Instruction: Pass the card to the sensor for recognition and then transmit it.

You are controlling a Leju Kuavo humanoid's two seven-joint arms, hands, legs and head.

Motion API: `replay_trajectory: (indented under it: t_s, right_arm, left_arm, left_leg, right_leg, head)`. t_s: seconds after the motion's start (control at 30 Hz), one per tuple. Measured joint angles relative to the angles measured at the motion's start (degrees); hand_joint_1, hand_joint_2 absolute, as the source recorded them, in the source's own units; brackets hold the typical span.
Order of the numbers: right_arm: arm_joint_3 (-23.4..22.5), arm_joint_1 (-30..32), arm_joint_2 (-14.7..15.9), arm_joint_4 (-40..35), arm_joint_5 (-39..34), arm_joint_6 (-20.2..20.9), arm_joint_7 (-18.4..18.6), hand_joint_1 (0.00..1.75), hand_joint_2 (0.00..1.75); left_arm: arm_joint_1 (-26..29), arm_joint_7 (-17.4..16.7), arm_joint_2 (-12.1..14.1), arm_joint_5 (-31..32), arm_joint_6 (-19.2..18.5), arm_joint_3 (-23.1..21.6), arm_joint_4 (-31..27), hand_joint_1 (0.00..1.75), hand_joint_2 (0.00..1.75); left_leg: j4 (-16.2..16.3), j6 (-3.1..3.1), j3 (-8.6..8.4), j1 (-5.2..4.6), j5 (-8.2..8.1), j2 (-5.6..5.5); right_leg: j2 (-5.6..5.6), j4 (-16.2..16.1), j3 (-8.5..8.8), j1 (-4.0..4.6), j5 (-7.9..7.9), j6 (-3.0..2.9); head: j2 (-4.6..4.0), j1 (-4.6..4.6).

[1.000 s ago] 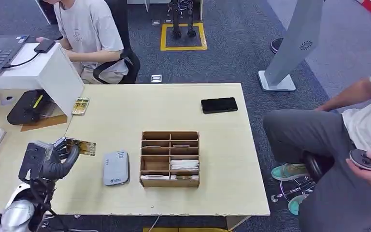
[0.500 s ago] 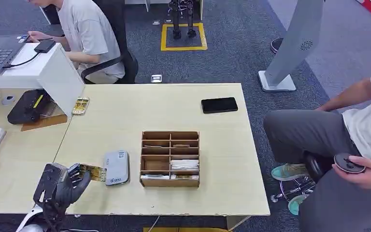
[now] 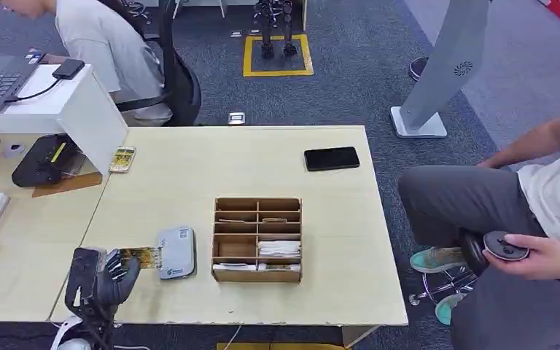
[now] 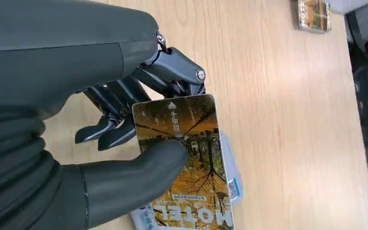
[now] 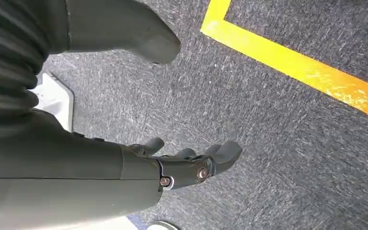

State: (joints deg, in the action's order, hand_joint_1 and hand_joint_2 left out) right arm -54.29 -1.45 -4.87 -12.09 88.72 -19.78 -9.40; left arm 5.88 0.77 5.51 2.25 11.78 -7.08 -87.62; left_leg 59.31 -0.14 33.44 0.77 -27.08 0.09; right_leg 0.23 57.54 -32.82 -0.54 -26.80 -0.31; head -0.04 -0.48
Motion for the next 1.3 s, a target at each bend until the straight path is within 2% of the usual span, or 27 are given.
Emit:
replay_trajectory:
  t_s: [0.17,0.4,0.53,0.83,1.07,1.3]
  right_arm:
    - [0.02,0.00,-0.04,0.00,0.00,-0.04,0.00,0.00,1.75]
    - [0.02,0.01,-0.04,0.00,0.00,-0.26,-0.02,0.00,1.75]
    - [0.26,-0.04,-0.04,0.02,0.00,-0.55,0.35,0.00,1.75]
    - [1.44,-0.15,-0.13,0.07,0.00,-0.55,0.94,0.00,1.75]
    - [1.46,-0.13,-0.31,0.09,-0.02,-0.24,0.96,0.00,1.75]
    - [1.46,-0.12,-0.48,0.09,-0.02,0.09,0.85,0.00,1.75]
  left_arm:
    - [-1.73,0.31,-1.66,-0.07,0.81,0.00,1.62,1.75,1.75]
    - [-2.12,0.35,-2.56,-0.15,1.16,0.00,2.73,1.75,1.75]
    - [-3.45,1.16,-3.36,0.70,5.23,0.00,3.91,1.75,1.75]
    - [-6.81,2.36,-4.78,2.29,9.72,0.00,7.89,1.75,1.75]
    - [-6.96,1.84,-5.15,13.02,12.30,-0.33,9.16,1.75,1.75]
    - [-6.85,1.51,-5.92,14.71,11.71,-0.46,9.97,1.75,1.75]
  left_leg:
    - [0.00,0.00,-0.01,0.01,0.00,0.01]
    - [0.00,-0.01,0.01,0.02,0.00,0.02]
    - [0.00,0.00,0.04,0.01,0.00,0.00]
    - [0.00,0.05,0.04,0.01,0.05,0.00]
    - [0.00,0.05,0.06,0.01,0.04,0.00]
    - [0.00,0.05,0.07,0.00,0.04,0.00]
  right_leg:
    - [0.01,0.00,-0.01,0.00,0.02,-0.03]
    - [0.02,0.00,-0.04,0.01,0.01,-0.03]
    - [0.00,0.00,-0.05,0.01,0.02,-0.03]
    - [0.00,0.00,-0.04,0.01,0.04,-0.03]
    - [0.00,0.00,-0.06,0.01,0.03,-0.03]
    - [0.00,0.00,-0.05,0.00,0.03,-0.03]
  head:
    - [0.00,0.00]
    - [0.00,0.00]
    - [0.00,0.02]
    - [0.00,0.00]
    - [0.00,0.02]
    - [0.00,0.02]
